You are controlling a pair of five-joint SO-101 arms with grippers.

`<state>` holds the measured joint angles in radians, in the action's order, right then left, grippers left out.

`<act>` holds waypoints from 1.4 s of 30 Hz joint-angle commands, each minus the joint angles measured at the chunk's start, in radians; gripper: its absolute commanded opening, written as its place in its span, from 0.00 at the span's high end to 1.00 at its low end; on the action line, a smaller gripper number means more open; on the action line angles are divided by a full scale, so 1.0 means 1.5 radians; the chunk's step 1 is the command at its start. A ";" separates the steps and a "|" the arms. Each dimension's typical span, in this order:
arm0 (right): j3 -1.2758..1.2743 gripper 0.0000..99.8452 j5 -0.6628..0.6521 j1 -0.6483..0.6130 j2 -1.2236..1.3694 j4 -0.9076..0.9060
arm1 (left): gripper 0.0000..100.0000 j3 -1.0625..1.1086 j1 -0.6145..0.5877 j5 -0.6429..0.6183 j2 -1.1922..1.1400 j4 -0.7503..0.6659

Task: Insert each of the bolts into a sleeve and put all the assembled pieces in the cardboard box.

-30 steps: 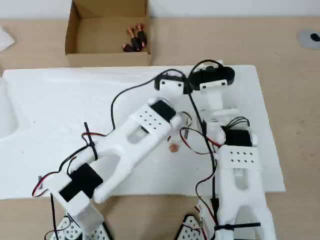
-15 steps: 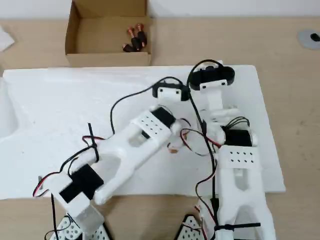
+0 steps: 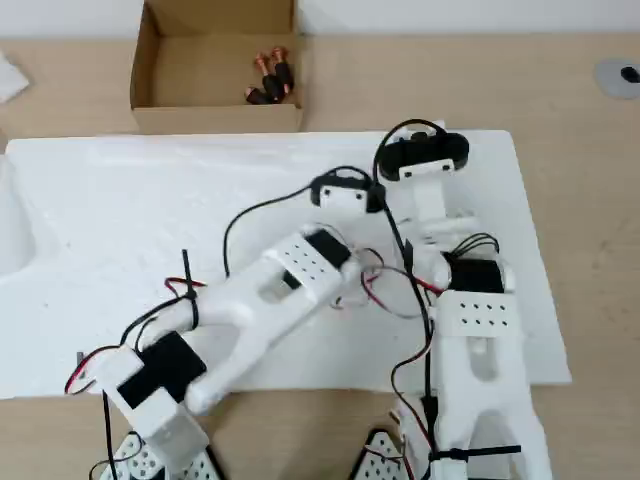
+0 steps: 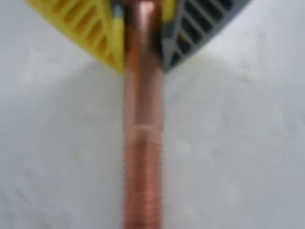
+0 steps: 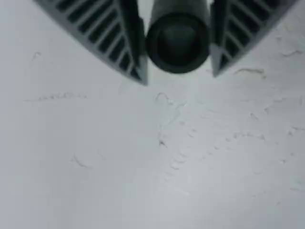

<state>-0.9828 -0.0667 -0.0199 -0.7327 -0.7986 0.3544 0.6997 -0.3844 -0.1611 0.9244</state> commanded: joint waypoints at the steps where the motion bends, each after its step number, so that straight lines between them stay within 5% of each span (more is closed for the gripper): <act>1: 0.004 0.99 -0.005 0.007 -0.025 -0.001 | 0.99 0.002 -0.052 0.004 0.009 0.001; 6: 0.003 0.99 0.000 0.005 -0.023 -0.001 | 0.99 -0.038 -0.081 0.057 0.033 0.062; 12: 0.003 0.99 0.001 0.005 -0.024 -0.001 | 0.99 -0.120 -0.124 0.280 0.114 0.225; 20: 0.003 0.99 0.001 0.005 -0.025 -0.002 | 0.99 -0.151 -0.292 0.772 0.194 0.417; 26: 0.003 0.99 0.001 0.005 -0.026 -0.002 | 0.99 -0.105 -0.458 1.042 0.193 0.392; 36: 0.002 0.99 0.001 0.005 -0.026 -0.002 | 0.99 0.137 -0.503 1.077 0.193 0.101; 42: -0.003 0.99 0.001 0.005 -0.022 -0.001 | 0.99 0.159 -0.504 0.977 0.193 0.032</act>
<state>-0.9858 -0.0667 -0.0199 -0.7327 -0.7986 0.5938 -0.0430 1.1439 0.0813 1.0119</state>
